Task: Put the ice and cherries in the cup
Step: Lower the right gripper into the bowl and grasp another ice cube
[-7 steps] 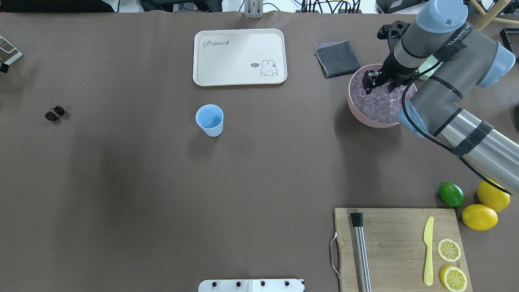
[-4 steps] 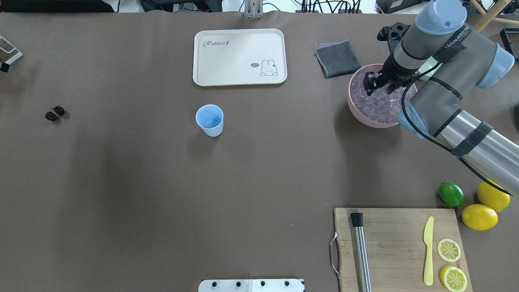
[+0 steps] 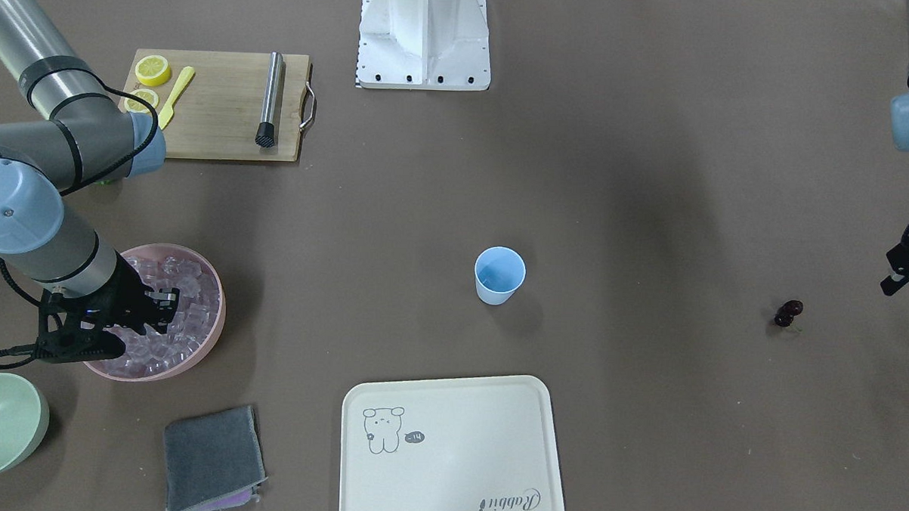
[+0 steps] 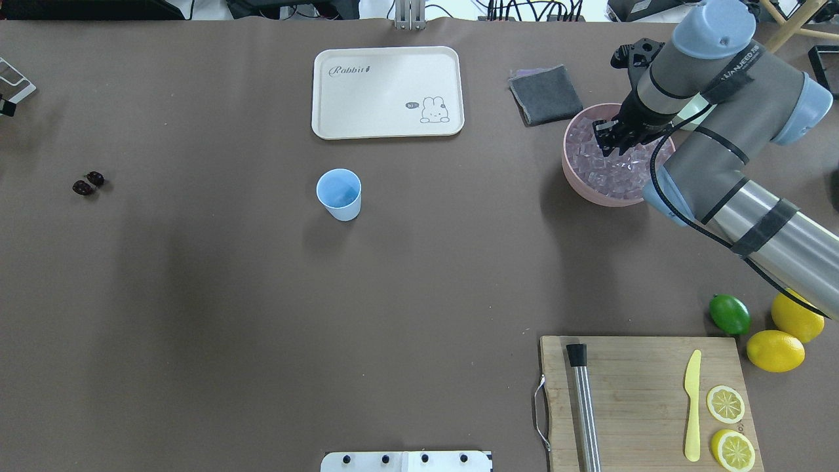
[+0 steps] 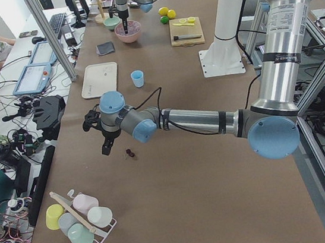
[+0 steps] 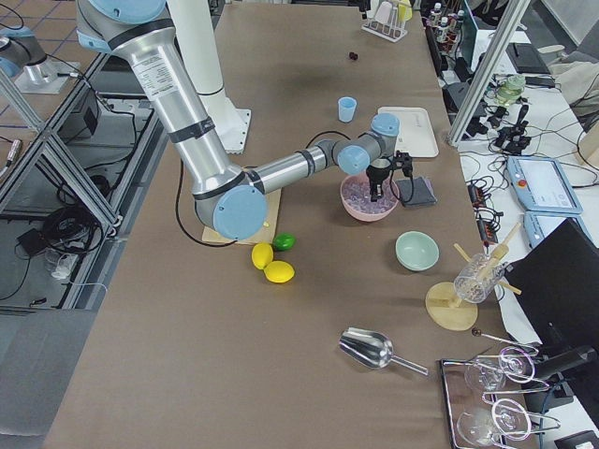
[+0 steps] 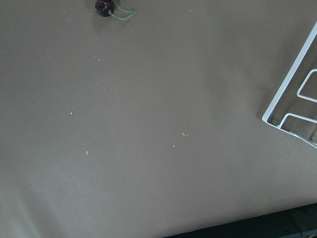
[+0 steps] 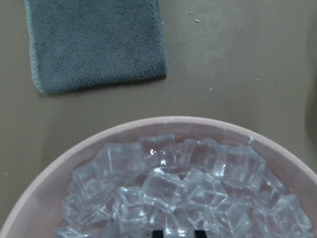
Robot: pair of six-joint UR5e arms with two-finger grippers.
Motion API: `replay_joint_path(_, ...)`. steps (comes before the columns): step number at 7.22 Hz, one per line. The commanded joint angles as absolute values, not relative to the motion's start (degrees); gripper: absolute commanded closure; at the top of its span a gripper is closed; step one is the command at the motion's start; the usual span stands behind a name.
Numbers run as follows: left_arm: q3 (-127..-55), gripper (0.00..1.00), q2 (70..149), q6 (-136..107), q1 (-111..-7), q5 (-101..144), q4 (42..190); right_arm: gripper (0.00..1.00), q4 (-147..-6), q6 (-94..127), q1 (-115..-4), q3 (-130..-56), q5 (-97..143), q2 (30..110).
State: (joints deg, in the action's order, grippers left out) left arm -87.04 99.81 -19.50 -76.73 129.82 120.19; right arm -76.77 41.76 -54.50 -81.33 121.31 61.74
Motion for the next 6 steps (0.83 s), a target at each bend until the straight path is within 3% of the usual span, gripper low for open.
replay_joint_path(1,-87.1,0.02,99.84,-19.6,-76.73,129.81,120.23,0.86,-76.9,41.57,-55.36,-81.65,121.72,61.35)
replay_joint_path(3,-87.27,0.02,99.67,-20.47,-76.64,129.81,120.67,0.88,-78.04,41.57,-58.44,-82.7,124.61,59.86)
replay_joint_path(4,-87.19,0.02,99.58,-20.83,-76.64,129.81,121.37,1.0,-77.96,41.66,-58.45,-83.75,124.72,58.2)
replay_joint_path(6,-86.92,0.02,99.75,-20.83,-75.94,129.73,121.38,1.0,-79.35,44.36,-54.17,-86.56,123.5,54.51)
